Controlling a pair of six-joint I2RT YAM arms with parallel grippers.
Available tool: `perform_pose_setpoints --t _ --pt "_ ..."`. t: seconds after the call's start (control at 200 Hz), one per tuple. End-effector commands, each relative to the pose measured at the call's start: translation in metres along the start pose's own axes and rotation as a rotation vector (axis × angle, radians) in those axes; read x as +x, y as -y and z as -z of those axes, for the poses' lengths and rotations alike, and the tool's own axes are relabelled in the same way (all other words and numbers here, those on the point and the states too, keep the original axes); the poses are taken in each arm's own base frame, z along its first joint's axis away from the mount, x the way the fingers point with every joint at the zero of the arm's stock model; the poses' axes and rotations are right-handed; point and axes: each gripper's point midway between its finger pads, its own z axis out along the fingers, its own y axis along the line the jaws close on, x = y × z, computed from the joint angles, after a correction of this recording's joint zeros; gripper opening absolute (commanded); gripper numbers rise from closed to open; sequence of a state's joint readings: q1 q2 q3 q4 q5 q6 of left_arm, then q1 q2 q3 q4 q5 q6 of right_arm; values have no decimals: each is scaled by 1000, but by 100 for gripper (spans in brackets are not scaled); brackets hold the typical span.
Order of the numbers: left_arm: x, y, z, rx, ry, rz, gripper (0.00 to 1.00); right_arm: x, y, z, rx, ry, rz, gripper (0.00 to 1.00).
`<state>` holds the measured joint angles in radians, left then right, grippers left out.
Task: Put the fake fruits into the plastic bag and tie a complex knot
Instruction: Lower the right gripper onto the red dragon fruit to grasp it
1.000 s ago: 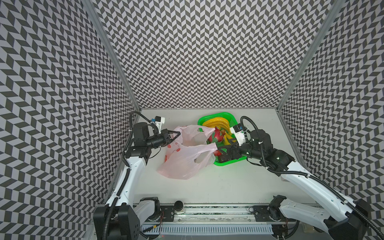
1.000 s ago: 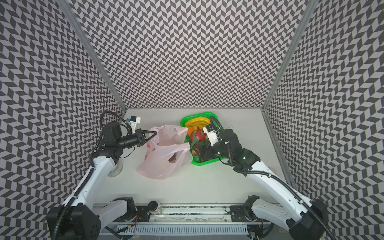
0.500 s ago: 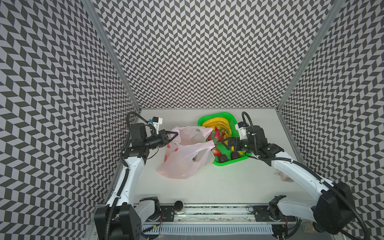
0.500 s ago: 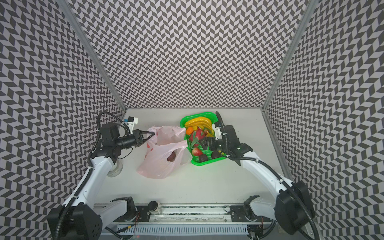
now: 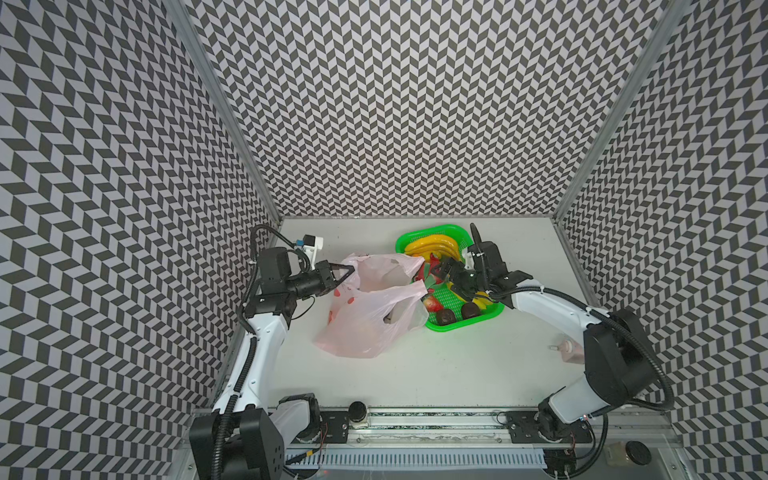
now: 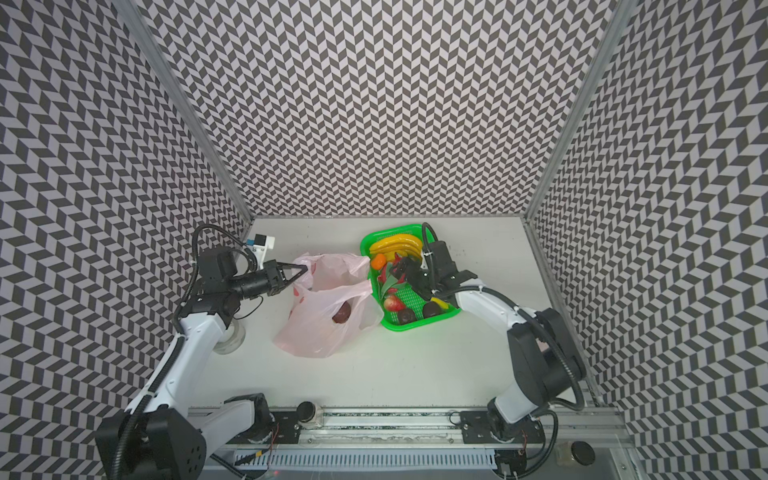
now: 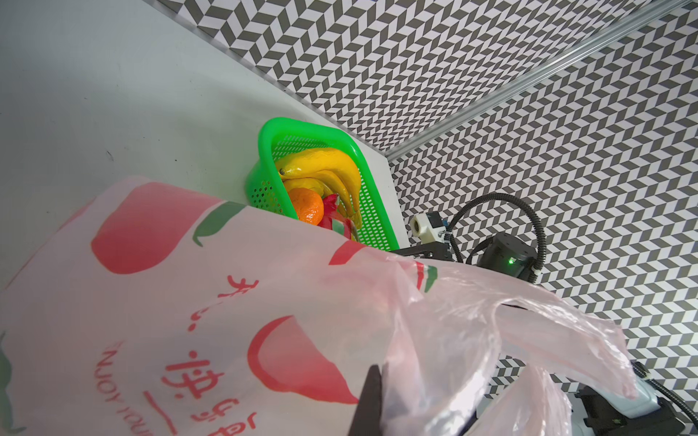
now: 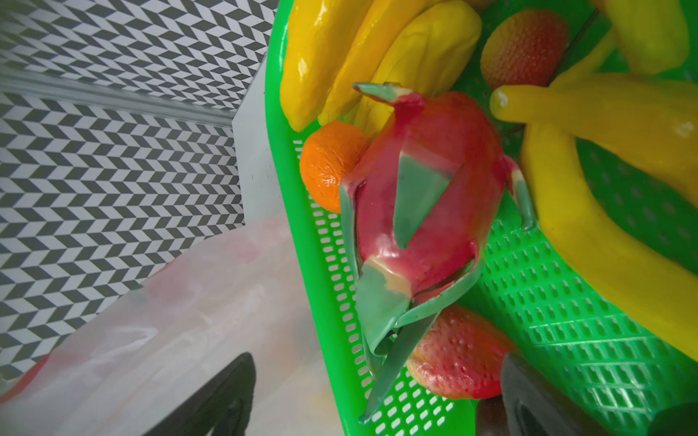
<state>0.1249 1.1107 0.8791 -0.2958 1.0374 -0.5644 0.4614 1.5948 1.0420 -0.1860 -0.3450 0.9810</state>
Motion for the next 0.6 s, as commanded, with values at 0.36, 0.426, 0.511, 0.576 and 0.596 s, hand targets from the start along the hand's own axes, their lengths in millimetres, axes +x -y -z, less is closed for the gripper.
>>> perform_pose_setpoints --t 0.36,0.426,0.511,0.576,0.596 --pt "-2 9 8 21 7 -46 0 -24 9 -44 56 -23 -238 99" --pt "-2 8 8 20 6 -45 0 -29 11 -48 68 -12 -236 99" --pt "-1 6 8 19 6 -44 0 -34 11 -51 64 -11 -241 99" --pt "-1 5 8 18 5 -41 0 -39 9 -53 47 -3 -238 99" --pt "-1 5 8 18 6 -42 0 -39 8 -54 41 -4 -235 99"
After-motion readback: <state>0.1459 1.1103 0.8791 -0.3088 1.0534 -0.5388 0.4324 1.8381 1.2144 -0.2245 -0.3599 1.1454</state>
